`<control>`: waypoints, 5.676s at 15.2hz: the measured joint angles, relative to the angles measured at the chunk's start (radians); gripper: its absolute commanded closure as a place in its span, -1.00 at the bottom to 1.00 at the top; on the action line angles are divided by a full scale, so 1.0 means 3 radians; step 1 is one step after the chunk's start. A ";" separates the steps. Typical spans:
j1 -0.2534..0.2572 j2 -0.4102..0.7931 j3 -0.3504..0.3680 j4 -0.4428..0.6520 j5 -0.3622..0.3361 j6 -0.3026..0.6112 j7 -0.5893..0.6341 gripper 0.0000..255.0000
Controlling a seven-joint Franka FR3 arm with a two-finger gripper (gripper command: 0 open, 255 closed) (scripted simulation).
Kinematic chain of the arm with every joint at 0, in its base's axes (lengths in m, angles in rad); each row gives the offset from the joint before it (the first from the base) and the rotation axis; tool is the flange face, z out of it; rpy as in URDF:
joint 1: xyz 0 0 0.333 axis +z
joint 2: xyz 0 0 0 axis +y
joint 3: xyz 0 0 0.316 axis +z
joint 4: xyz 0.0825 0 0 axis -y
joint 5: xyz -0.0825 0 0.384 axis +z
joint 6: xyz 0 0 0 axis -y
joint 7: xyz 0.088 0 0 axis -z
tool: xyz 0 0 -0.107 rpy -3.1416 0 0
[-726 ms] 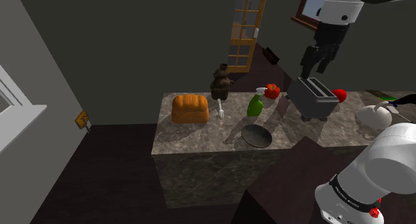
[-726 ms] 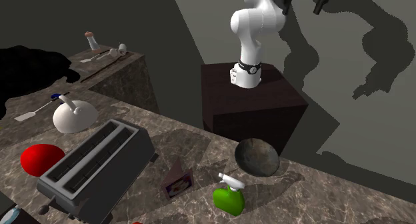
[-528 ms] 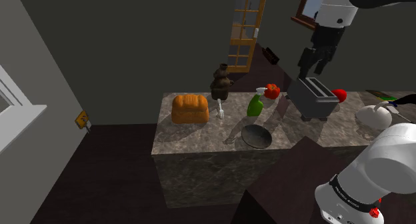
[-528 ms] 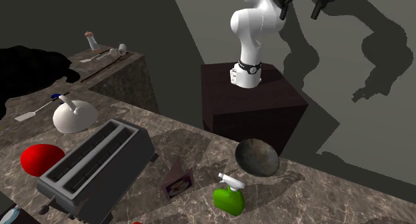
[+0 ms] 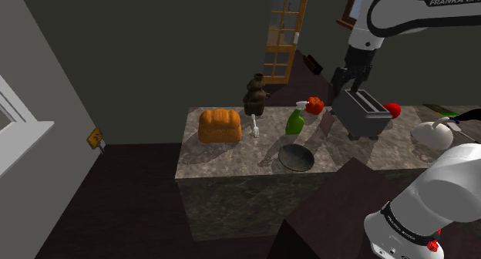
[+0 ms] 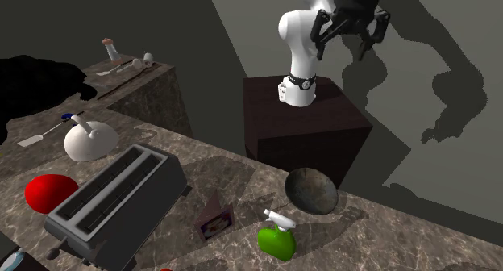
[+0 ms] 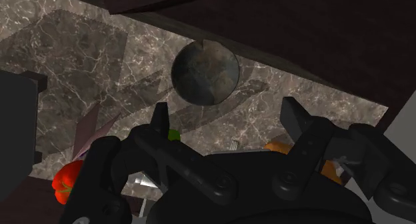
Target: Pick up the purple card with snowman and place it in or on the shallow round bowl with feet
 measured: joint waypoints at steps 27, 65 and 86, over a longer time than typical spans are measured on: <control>-0.0591 0.2923 -0.0683 0.1077 0.0551 0.1908 -0.0569 -1.00; -0.1212 0.4544 -0.0548 0.2460 0.1072 0.2133 -0.0802 1.00; -0.1102 0.3918 -0.0713 0.2427 0.0882 0.1548 -0.0706 1.00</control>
